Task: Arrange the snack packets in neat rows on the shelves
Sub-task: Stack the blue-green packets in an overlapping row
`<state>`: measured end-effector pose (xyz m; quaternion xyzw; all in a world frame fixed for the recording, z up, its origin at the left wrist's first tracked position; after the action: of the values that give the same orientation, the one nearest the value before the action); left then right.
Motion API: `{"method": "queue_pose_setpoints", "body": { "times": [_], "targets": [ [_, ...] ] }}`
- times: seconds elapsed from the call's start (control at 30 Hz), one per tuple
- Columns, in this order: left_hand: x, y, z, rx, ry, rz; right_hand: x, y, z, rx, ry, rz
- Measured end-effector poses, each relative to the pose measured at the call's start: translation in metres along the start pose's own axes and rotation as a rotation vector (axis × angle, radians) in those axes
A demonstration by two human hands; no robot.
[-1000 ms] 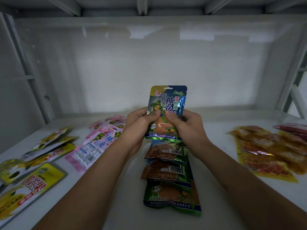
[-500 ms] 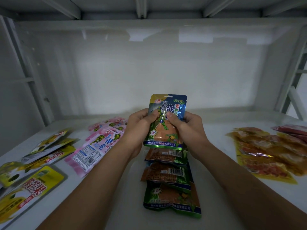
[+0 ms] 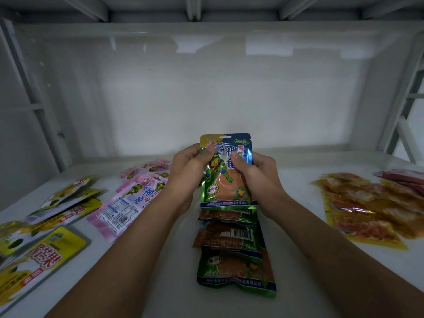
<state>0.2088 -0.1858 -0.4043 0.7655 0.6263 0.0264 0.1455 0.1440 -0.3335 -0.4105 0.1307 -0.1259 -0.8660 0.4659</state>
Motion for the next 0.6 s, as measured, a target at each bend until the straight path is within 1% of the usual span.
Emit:
{"method": "queue_pose_setpoints", "body": {
  "times": [0.1,0.2,0.3,0.43,0.6],
  "targets": [
    [0.0015,-0.0007,-0.002,-0.033,0.013,-0.021,-0.0015,-0.0009,-0.0005,-0.033,0.032,0.023],
    [0.0006,-0.0012,-0.003,-0.042,0.023,-0.019,0.0006,0.0006,0.0008,-0.07,0.092,0.011],
    [-0.0008,-0.0031,-0.0028,-0.045,0.033,-0.012,-0.0003,0.0017,-0.0022,-0.077,0.073,0.018],
    [-0.0006,-0.0014,0.0008,-0.008,0.011,-0.011,-0.0018,0.001,-0.0058,-0.125,0.123,0.036],
    [-0.0055,-0.003,0.0004,-0.003,-0.005,0.022,0.0033,0.003,-0.0048,-0.114,0.155,-0.013]
  ]
}}
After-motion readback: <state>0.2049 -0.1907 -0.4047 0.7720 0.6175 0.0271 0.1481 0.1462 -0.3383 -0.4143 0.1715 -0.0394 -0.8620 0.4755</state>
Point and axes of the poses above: each hand's wrist, its own y-axis towards the middle knuckle, its own x-axis out of the back of the hand, z = x × y, the point moved 8 cm from there along y, towards the middle knuckle, and after that the axes turned 9 degrees about -z, right-handed, at the moved point
